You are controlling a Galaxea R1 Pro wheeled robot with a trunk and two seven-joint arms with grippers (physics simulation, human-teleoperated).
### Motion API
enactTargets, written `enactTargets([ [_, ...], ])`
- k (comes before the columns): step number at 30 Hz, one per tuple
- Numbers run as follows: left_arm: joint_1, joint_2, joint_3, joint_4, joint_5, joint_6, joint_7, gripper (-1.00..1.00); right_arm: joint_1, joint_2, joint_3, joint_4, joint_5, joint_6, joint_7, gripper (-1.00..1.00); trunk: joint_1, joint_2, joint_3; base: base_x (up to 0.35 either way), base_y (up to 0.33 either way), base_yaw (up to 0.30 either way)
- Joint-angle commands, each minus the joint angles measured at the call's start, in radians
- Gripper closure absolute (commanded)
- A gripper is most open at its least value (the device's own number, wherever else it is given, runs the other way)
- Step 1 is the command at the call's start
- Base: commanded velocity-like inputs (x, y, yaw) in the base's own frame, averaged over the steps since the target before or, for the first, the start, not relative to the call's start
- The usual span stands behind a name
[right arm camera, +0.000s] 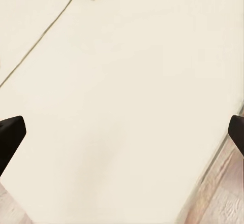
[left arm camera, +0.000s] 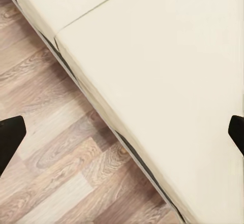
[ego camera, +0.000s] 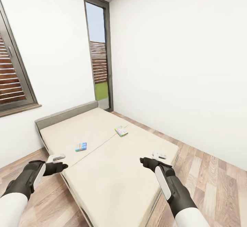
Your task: Put all the toys in the child's room - the three board games (two on the bed and one on the table), the two jigsaw puzzles on the table, and the tennis ball on the table - inside the toy box on the table in the child's room.
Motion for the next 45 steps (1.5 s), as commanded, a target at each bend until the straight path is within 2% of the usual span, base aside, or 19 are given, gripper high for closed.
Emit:
enactTargets([
  [1,0.0,0.0,0.003,-0.001,0.001,0.006,-0.004,-1.0,-0.001,0.0,0.002,-0.001,-0.011,0.003,-0.009,-1.0,0.001,-0.002,-0.001,0.0,0.169,-0.251],
  [14,0.0,0.0,0.003,-0.001,0.001,0.006,-0.004,-1.0,-0.001,-0.001,0.0,-0.001,-0.011,0.003,-0.009,-1.0,0.001,-0.002,0.009,0.021,0.191,-0.251],
  [45,0.0,0.0,0.003,-0.001,0.001,0.006,-0.009,-1.0,-0.001,-0.001,0.001,0.0,-0.011,0.003,-0.009,-1.0,0.001,-0.002,0.034,0.063,0.119,-0.251],
])
